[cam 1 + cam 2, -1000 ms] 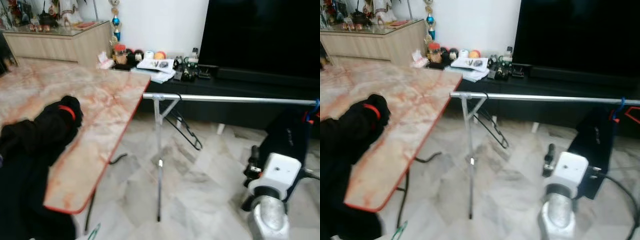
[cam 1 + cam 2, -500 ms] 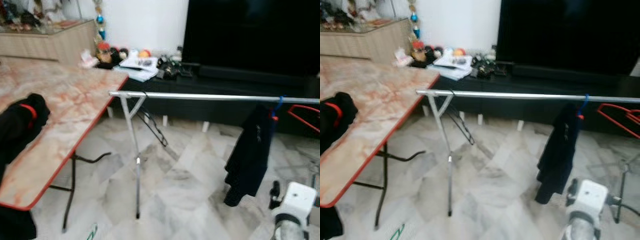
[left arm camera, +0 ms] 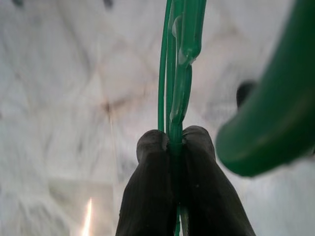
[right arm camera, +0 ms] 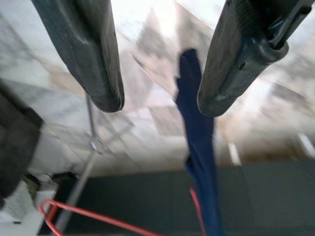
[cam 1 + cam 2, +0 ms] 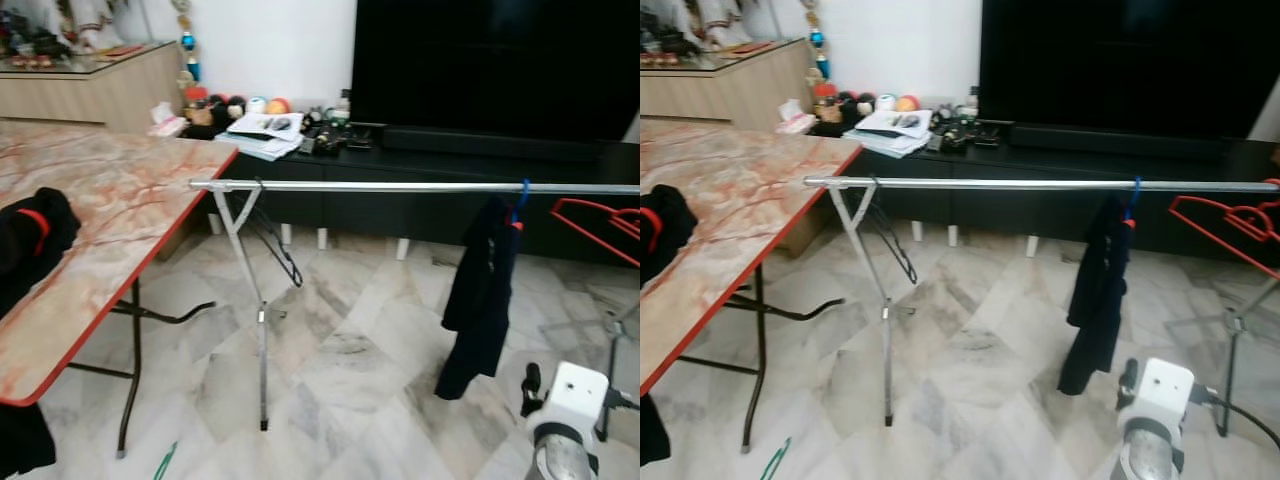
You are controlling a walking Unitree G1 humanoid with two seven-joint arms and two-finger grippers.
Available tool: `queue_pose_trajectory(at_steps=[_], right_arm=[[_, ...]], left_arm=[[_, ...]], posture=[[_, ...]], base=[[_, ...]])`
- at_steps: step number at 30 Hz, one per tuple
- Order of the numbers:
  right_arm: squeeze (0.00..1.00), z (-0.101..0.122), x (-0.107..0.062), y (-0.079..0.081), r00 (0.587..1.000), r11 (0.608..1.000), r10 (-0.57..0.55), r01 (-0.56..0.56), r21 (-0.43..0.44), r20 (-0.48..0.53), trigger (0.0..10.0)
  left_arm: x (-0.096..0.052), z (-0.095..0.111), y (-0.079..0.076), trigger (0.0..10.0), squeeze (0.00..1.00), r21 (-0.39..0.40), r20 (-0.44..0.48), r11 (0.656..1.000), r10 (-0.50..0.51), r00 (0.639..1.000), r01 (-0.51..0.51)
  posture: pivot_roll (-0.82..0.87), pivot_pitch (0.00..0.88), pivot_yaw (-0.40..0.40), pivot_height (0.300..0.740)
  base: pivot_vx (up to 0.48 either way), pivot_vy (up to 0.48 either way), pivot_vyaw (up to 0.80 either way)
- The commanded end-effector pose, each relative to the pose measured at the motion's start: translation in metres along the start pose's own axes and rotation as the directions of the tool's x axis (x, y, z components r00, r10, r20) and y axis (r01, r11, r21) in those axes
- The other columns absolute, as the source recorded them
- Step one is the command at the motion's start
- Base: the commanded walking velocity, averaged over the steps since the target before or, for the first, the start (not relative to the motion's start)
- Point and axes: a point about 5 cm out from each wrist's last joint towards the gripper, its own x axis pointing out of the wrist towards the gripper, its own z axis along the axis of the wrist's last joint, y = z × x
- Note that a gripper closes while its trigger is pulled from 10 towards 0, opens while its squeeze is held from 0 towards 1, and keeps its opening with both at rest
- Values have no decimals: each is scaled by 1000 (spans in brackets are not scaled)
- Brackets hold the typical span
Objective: Hang hanger
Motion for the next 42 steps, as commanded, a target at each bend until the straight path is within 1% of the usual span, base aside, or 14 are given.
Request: queue_pose_trajectory(at_steps=[1, 7, 14, 15, 19, 24, 26, 27, 29, 31, 34, 36, 39, 42], right_arm=[[0, -1, 4, 1, 1000, 1000, -5, 5, -1, -16, 10000], [0, 6, 8, 5, 1000, 1000, 2, -2, -1, -2, 10000], [0, 28, 14, 22, 987, 981, 133, -118, -157, 93, 10000], [0, 37, 16, 34, 972, 953, 213, -184, -239, 101, 10000], [0, 46, 18, 52, 939, 894, 336, -292, -340, 76, 10000], [0, 46, 4, 90, 771, 639, 636, -549, -538, -32, 10000], [0, 45, -4, 100, 683, 507, 725, -618, -600, -90, 10000], [0, 46, -11, 109, 601, 396, 788, -664, -634, -136, 10000], [0, 49, -18, 117, 515, 304, 841, -704, -642, -166, 10000], [0, 57, -36, 128, 330, 121, 922, -743, -658, -204, 10000], [0, 61, -51, 133, 164, -24, 957, -775, -632, -238, 10000], [0, 61, -54, 134, 122, -69, 958, -781, -621, -259, 10000], [0, 53, -62, 135, -6, -280, 910, -746, -605, -414, 10000], [12, 53, -67, 138, -74, -338, 897, -751, -568, -435, 10000]], left_arm=[[2, 51, 16, 10000, 0, 31, 179, 999, 35, 983, -41], [-2, 102, 23, 10000, 0, 82, 329, 995, 26, 944, -56], [-18, 165, 7, 10000, 0, 324, 491, 946, -164, 856, -5], [-27, 183, 0, 10000, 0, 459, 540, 886, -224, 811, -61], [-39, 201, -19, 10000, 0, 564, 552, 825, -345, 759, -35], [-47, 207, -50, 10000, 0, 701, 453, 710, -521, 723, 72], [-48, 204, -61, 10000, 0, 765, 375, 634, -585, 719, 116], [-50, 199, -69, 10000, 0, 825, 298, 547, -637, 711, 144], [-53, 194, -75, 10000, 0, 864, 232, 474, -676, 699, 171], [-59, 188, -83, 10000, 0, 902, 127, 369, -724, 677, 226], [-63, 187, -90, 10000, 0, 918, 70, 305, -753, 654, 253], [-65, 186, -93, 10000, 0, 924, 49, 281, -762, 646, 261], [-71, 185, -103, 10000, 0, 940, -26, 192, -784, 621, 283], [-78, 189, -108, 10000, 0, 945, -31, 174, -793, 608, 276]], posture=[[5, 0, 20, 740], [3, 0, 21, 740], [-14, 0, 38, 740], [-19, 0, 42, 740], [-29, 0, 50, 740], [-37, 0, 55, 740], [-37, 0, 56, 740], [-36, 0, 57, 740], [-39, 0, 59, 740], [-38, 0, 59, 740], [-34, 0, 55, 740], [-34, 0, 54, 740], [-27, 0, 46, 740], [-22, 0, 41, 740]], base=[[0, 0, -731], [0, 0, -712], [0, 0, -77], [0, 0, 0], [0, 0, 0], [0, 0, 0], [0, 0, 0], [0, 0, 0], [0, 0, 0], [0, 0, 0], [0, 0, 0], [0, 0, 0], [0, 0, 0], [0, 0, 0]])
